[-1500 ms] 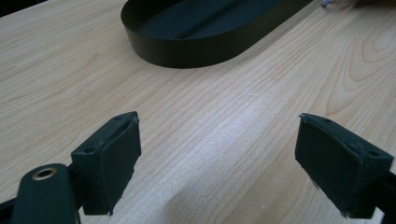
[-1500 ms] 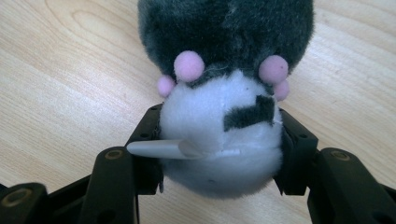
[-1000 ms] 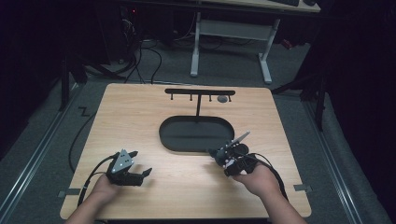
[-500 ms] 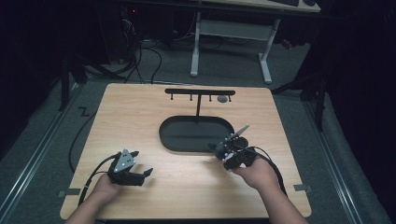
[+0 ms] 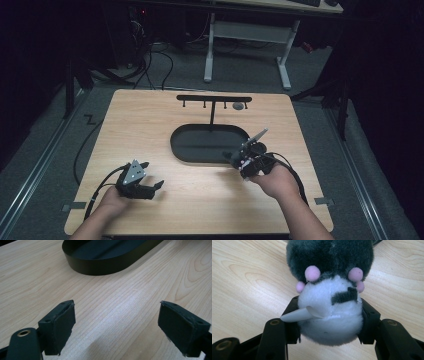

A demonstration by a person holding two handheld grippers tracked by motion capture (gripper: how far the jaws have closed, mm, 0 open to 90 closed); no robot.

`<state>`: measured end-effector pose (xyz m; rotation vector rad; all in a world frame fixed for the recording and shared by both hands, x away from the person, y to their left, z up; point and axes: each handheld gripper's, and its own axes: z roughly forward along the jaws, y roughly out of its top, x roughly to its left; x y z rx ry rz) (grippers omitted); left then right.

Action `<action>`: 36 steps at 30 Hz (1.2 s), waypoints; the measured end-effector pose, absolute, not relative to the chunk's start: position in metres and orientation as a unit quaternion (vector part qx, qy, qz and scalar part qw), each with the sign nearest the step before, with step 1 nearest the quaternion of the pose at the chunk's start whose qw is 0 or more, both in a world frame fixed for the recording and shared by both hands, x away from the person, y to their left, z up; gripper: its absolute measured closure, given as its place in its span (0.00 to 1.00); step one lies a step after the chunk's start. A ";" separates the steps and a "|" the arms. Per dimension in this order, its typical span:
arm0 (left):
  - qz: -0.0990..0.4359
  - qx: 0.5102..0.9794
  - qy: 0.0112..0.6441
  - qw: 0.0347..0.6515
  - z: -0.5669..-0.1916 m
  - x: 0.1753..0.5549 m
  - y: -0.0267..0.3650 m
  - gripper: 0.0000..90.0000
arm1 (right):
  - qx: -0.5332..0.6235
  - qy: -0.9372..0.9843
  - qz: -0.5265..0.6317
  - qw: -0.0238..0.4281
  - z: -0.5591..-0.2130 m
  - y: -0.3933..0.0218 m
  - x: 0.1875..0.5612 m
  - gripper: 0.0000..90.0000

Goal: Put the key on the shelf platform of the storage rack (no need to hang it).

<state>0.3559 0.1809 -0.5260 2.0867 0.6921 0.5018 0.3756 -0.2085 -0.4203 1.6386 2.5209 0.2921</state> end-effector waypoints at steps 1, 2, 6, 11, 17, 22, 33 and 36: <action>0.201 0.836 0.277 0.429 -0.526 0.356 0.181 0.17 | 0.541 0.833 0.100 0.059 -0.420 -0.209 0.374 0.53; 0.201 0.836 0.278 0.429 -0.526 0.356 0.181 0.17 | 0.540 0.834 0.099 0.060 -0.419 -0.210 0.372 0.53; 0.200 0.836 0.278 0.429 -0.526 0.356 0.181 0.17 | 0.541 0.833 0.100 0.059 -0.417 -0.211 0.366 0.53; 0.203 0.836 0.276 0.429 -0.526 0.354 0.182 0.17 | 0.541 0.832 0.103 0.061 -0.413 -0.214 0.362 0.53; 0.204 0.836 0.275 0.429 -0.526 0.354 0.182 0.17 | 0.548 0.827 0.110 0.066 -0.405 -0.215 0.360 0.53; 0.204 0.835 0.275 0.431 -0.526 0.354 0.182 0.17 | 0.542 0.830 0.114 0.071 -0.400 -0.215 0.362 0.53; 0.206 0.833 0.275 0.434 -0.526 0.353 0.183 0.17 | 0.548 0.825 0.117 0.076 -0.398 -0.211 0.376 0.53; 0.205 0.833 0.275 0.434 -0.526 0.353 0.183 0.17 | 0.546 0.826 0.118 0.079 -0.396 -0.209 0.382 0.53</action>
